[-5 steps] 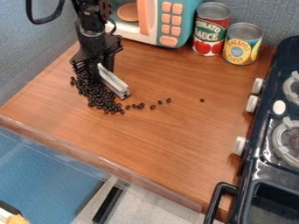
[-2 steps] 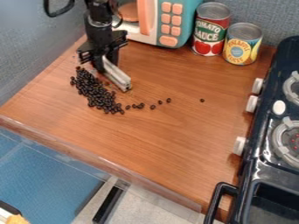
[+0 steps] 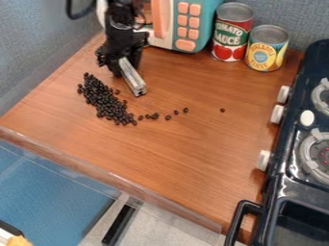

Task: Sweep into pile

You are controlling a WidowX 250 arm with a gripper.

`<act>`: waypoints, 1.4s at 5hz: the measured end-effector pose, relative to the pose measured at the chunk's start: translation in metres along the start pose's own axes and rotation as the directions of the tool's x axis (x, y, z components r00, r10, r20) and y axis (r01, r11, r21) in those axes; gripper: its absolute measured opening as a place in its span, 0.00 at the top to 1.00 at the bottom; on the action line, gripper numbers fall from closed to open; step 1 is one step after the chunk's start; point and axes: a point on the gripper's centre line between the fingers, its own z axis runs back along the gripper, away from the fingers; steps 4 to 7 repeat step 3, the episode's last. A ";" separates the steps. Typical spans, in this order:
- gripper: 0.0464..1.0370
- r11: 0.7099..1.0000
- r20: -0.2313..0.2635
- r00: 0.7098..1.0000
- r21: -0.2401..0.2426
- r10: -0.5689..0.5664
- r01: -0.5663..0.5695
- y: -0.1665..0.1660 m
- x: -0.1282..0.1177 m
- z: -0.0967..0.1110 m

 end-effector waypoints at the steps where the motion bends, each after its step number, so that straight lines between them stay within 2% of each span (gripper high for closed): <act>1: 0.04 0.999 -0.027 0.999 -0.008 -0.035 0.035 0.005 -0.009 0.005; 2: 0.03 0.997 -0.064 0.995 -0.027 -0.073 0.072 0.012 -0.013 0.023; 3: 0.03 0.994 -0.095 0.990 -0.060 -0.100 0.094 0.019 -0.001 0.064; 7: 0.03 0.994 -0.095 0.990 -0.060 -0.100 0.094 0.019 -0.001 0.064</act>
